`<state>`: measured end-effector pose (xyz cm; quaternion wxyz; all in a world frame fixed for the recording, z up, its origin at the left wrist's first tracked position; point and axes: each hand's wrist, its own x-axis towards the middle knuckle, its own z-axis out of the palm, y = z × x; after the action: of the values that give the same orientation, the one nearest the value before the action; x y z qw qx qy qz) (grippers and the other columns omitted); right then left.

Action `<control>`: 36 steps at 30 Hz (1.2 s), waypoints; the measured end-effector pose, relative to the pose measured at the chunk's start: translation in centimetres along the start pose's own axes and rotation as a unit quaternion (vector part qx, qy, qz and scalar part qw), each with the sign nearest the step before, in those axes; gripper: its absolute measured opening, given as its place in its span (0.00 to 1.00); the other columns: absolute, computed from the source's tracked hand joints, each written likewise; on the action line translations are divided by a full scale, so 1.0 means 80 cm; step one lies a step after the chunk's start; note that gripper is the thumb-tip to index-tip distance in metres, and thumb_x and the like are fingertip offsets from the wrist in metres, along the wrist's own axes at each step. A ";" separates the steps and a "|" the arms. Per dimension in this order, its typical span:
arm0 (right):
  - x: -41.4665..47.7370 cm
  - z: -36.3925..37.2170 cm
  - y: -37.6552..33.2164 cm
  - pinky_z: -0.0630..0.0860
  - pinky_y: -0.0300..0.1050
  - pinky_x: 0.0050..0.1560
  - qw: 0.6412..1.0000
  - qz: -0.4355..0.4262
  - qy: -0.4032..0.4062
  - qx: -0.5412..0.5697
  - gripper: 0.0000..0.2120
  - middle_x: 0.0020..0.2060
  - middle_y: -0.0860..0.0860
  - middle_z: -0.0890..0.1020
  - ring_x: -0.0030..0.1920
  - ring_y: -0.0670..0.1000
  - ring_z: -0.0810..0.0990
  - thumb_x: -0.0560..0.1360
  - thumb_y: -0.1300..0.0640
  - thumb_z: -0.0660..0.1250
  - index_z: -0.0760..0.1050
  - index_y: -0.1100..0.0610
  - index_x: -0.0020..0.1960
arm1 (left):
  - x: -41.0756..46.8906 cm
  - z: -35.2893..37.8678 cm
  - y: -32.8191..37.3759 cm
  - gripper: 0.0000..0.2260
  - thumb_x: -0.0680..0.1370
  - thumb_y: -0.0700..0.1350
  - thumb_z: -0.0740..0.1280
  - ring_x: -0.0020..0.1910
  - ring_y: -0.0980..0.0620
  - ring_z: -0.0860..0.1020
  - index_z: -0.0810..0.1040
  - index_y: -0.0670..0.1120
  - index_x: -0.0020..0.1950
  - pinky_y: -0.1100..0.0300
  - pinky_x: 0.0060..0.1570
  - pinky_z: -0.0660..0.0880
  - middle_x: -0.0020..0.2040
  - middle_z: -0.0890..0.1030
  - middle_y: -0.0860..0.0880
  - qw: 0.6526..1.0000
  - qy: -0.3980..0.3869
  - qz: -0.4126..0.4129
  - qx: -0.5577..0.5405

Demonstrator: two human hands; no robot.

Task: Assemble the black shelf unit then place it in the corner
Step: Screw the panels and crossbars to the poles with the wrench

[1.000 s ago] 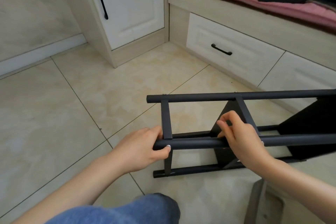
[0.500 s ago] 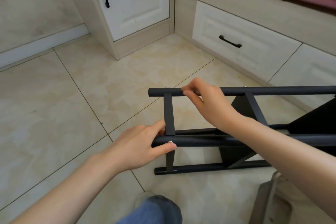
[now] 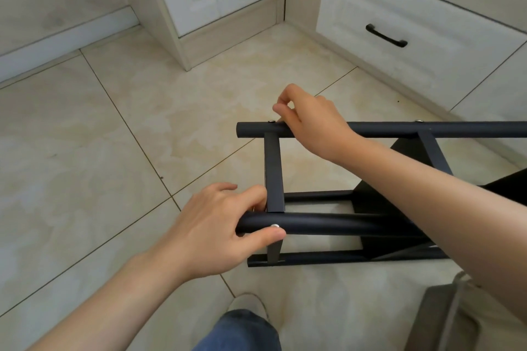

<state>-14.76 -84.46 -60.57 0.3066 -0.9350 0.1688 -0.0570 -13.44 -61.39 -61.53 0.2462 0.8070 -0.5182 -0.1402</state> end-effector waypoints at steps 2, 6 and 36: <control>-0.001 0.000 0.000 0.73 0.53 0.51 1.000 -0.002 0.002 0.007 0.08 0.45 0.52 0.85 0.48 0.59 0.78 0.84 0.47 0.55 0.67 0.50 0.51 | 0.001 0.003 -0.002 0.17 0.73 0.68 0.61 0.30 0.52 0.70 0.64 0.57 0.39 0.72 0.61 0.63 0.27 0.70 0.54 1.000 0.029 0.011 0.003; -0.004 -0.001 0.000 0.72 0.51 0.51 1.000 -0.012 0.007 0.022 0.07 0.45 0.49 0.85 0.48 0.57 0.79 0.84 0.47 0.56 0.68 0.50 0.50 | -0.002 0.012 -0.007 0.18 0.73 0.66 0.65 0.29 0.59 0.65 0.66 0.54 0.38 0.49 0.68 0.70 0.27 0.69 0.56 0.997 0.078 0.020 0.011; -0.026 0.014 -0.003 0.61 0.47 0.39 0.998 -0.061 0.027 -0.018 0.07 0.26 0.41 0.68 0.30 0.44 0.68 0.84 0.49 0.57 0.65 0.50 0.49 | -0.018 0.027 -0.013 0.19 0.74 0.63 0.66 0.36 0.55 0.65 0.66 0.50 0.39 0.61 0.55 0.65 0.36 0.66 0.57 0.997 0.064 0.043 -0.007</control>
<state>-16.39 -82.98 -61.32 0.2808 -0.9472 0.1201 -0.0975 -14.33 -60.31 -63.96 0.2905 0.7896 -0.5343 -0.0809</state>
